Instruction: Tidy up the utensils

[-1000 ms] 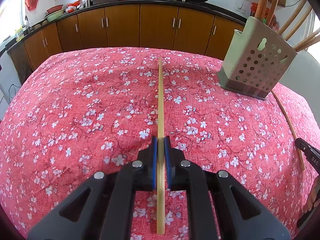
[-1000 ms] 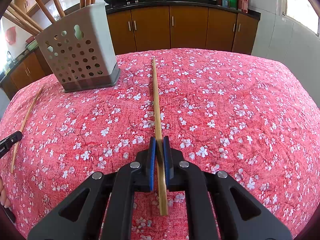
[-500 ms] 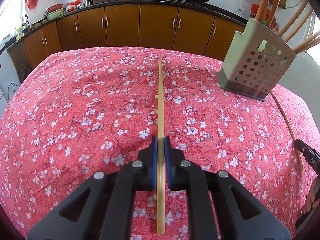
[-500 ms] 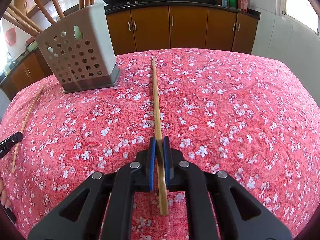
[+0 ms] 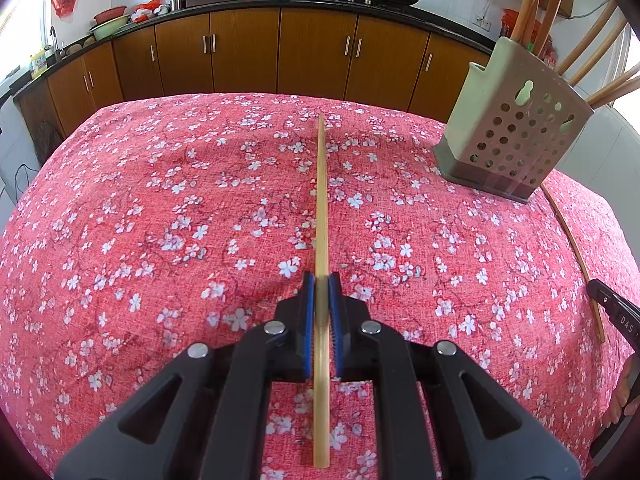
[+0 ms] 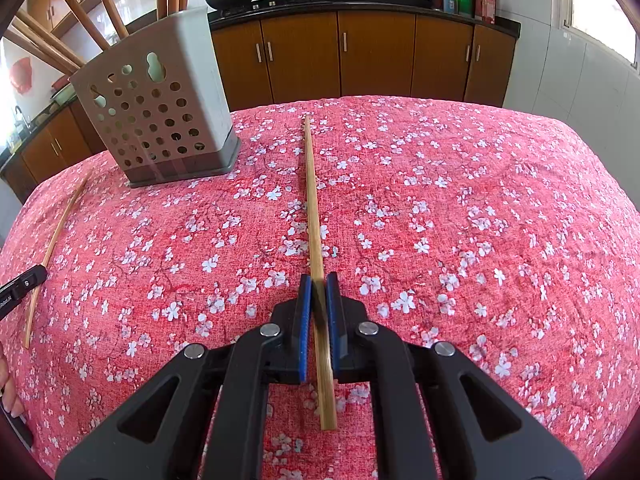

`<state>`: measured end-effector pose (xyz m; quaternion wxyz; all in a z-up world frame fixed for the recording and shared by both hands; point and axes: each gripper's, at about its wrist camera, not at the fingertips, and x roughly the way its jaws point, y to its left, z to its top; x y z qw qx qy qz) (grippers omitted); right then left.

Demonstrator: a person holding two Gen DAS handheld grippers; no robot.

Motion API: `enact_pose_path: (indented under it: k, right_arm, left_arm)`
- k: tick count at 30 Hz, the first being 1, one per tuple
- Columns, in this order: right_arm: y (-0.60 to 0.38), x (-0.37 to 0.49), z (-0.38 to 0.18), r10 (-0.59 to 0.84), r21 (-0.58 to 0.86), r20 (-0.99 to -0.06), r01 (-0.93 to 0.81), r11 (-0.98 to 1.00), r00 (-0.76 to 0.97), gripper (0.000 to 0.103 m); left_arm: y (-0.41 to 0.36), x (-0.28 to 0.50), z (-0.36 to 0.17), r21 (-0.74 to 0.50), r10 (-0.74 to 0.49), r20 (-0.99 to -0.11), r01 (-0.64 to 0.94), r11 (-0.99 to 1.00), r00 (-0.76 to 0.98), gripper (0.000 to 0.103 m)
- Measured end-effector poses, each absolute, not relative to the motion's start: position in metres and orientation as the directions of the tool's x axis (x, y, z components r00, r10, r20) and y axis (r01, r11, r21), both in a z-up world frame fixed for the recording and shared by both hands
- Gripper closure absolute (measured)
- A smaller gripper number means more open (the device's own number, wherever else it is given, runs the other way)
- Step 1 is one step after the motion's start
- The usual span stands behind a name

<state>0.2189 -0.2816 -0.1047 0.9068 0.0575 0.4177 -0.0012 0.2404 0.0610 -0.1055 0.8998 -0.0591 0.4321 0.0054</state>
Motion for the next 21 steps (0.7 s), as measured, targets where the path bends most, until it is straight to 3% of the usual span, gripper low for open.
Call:
enact_pose_path:
  k: [21]
  right_arm:
    - [-0.2822,0.2185,-0.1043,0.051,0.111,-0.757,0.051,0.992,0.651,0.094]
  left_arm:
    - [0.0613,0.2395,-0.1057,-0.105,-0.044,-0.778,-0.061,0.993,0.627,0.092]
